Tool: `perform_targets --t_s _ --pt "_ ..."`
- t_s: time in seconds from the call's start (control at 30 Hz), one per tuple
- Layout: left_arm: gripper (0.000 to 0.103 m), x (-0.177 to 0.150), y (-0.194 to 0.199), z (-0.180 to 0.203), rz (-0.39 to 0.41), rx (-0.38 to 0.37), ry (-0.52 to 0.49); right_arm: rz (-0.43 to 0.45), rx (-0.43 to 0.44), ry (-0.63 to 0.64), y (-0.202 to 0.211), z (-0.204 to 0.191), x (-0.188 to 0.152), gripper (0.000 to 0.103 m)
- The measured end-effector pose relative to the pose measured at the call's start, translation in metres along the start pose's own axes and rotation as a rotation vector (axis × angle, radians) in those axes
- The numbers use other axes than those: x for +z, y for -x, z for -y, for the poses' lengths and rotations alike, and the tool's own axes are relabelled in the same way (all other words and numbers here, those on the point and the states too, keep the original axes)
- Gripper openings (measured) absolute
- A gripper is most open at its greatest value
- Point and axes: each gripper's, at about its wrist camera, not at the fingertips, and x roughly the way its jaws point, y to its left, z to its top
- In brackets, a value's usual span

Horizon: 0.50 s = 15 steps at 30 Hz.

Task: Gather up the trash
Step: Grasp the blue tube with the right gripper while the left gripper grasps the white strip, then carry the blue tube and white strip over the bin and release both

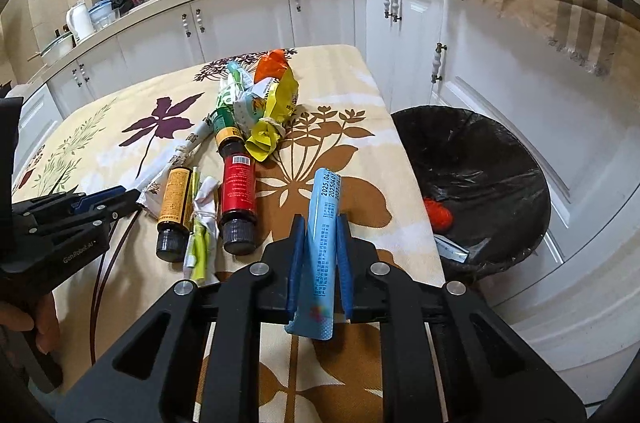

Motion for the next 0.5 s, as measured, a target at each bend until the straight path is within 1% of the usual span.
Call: perform_targets --t_s 0.13,0.27,0.37,0.5 --pt "0.011 -0.001 0.002 -0.001 0.009 -0.009 0.005 0.000 0.005 0.006 0.000 -0.002 0.001 0.015" --pt "0.009 -0.002 0.009 -0.005 0.035 -0.013 0.025 0.007 0.008 0.010 0.002 -0.002 0.002 0.015" --pt "0.009 -0.004 0.020 -0.007 0.080 0.014 0.035 0.020 0.009 0.012 0.006 -0.002 0.005 0.015" --pt "0.009 0.001 0.033 -0.008 0.134 0.022 0.050 0.049 0.001 0.017 0.014 -0.001 0.010 0.015"
